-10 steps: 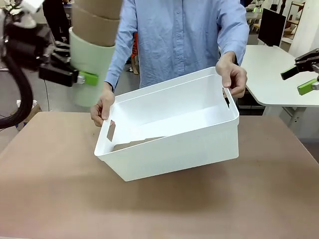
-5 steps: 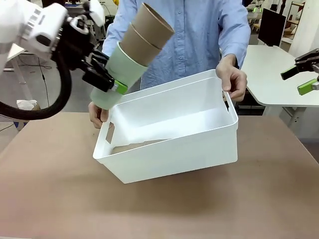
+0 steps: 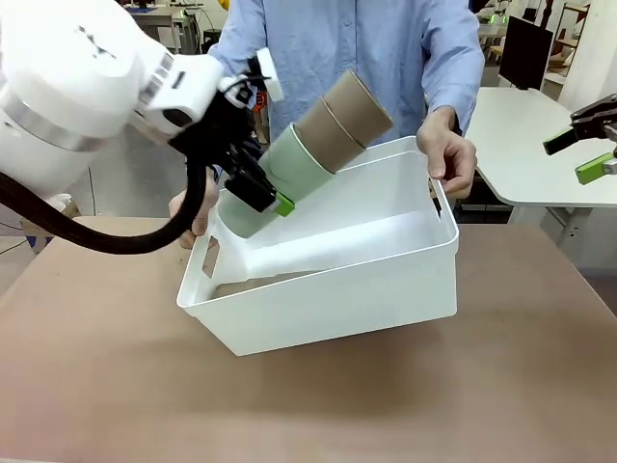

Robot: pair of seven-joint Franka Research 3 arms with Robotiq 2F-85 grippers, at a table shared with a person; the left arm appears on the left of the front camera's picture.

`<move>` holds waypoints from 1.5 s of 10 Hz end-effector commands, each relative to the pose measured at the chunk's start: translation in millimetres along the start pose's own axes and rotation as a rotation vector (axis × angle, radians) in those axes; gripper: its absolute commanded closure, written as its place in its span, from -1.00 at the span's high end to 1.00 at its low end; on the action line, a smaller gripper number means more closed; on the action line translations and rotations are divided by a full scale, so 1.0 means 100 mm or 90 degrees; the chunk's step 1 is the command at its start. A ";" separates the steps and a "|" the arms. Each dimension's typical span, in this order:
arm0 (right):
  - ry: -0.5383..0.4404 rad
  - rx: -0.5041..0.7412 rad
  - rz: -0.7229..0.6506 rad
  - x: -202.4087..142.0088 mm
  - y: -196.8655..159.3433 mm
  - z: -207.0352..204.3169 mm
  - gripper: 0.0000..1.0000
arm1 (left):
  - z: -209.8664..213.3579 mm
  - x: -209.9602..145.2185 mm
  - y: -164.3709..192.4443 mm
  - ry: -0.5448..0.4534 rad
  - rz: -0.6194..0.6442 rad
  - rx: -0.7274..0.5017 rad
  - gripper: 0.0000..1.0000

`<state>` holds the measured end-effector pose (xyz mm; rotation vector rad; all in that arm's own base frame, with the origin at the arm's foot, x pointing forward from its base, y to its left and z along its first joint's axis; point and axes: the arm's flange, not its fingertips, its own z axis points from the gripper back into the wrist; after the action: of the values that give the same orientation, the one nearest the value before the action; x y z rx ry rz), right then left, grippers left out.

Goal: Stack the cups and store them in the basket.
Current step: Place the stack of Reusable plastic cups into the Pantry Basket.

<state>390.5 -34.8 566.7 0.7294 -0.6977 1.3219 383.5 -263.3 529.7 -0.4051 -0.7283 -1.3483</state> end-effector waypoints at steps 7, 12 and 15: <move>0.000 0.002 -0.009 0.04 0.00 0.02 1.00 | -0.59 -0.05 0.11 0.101 0.003 0.014 0.73; 0.000 0.002 -0.009 0.04 0.00 0.02 1.00 | -0.93 -0.16 0.21 0.150 -0.010 0.023 0.73; 0.000 0.002 -0.009 0.04 0.00 0.02 1.00 | -1.12 -0.14 0.22 0.175 -0.027 0.018 0.73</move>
<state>390.5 -34.9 566.5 0.7295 -0.6969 1.3215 428.3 -310.5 435.1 -0.1938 -0.5244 -1.4071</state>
